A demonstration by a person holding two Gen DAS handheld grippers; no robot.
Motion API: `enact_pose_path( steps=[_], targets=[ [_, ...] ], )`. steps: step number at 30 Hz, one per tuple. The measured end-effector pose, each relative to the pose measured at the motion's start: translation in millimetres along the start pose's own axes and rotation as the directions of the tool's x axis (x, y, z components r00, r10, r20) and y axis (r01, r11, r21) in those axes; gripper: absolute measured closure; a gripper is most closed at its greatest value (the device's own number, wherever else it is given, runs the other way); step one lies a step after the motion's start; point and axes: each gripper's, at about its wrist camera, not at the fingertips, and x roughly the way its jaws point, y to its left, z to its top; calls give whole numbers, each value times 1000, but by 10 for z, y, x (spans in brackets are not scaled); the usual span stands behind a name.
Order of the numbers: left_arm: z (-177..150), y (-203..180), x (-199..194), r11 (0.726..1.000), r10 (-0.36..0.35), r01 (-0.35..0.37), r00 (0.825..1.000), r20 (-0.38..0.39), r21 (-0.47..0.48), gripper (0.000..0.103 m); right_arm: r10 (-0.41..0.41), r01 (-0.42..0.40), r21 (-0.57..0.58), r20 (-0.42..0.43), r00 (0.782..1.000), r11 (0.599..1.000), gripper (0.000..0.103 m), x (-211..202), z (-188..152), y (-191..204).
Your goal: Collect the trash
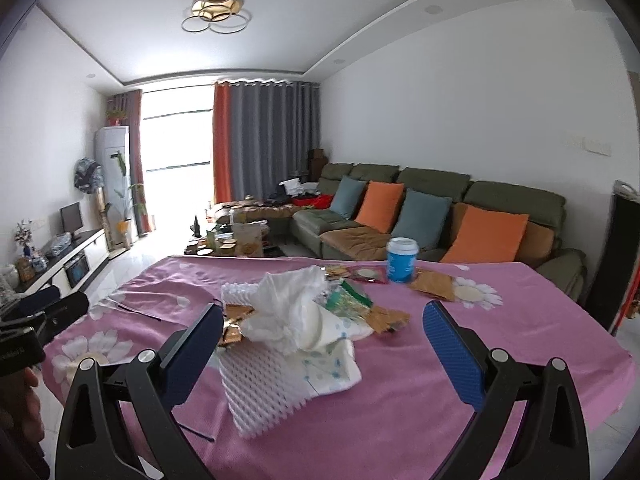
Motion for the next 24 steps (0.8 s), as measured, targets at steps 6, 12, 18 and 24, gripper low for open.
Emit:
enact_pose_path(
  steps=[6, 12, 18, 24],
  targets=[
    [127, -17, 270, 999, -48, 48, 999, -5, 5, 5, 13, -14, -11, -54, 998, 1000, 7, 307, 124, 5],
    [256, -81, 613, 997, -65, 67, 996, -54, 40, 6, 23, -27, -39, -101, 995, 999, 7, 612, 205, 27],
    [339, -135, 956, 994, -95, 100, 991, -99, 52, 5, 49, -59, -48, -183, 982, 997, 31, 969, 239, 76],
    [386, -216, 1334, 987, -136, 147, 977, -164, 61, 13, 83, -93, -24, -269, 960, 995, 56, 1262, 170, 55]
  ],
)
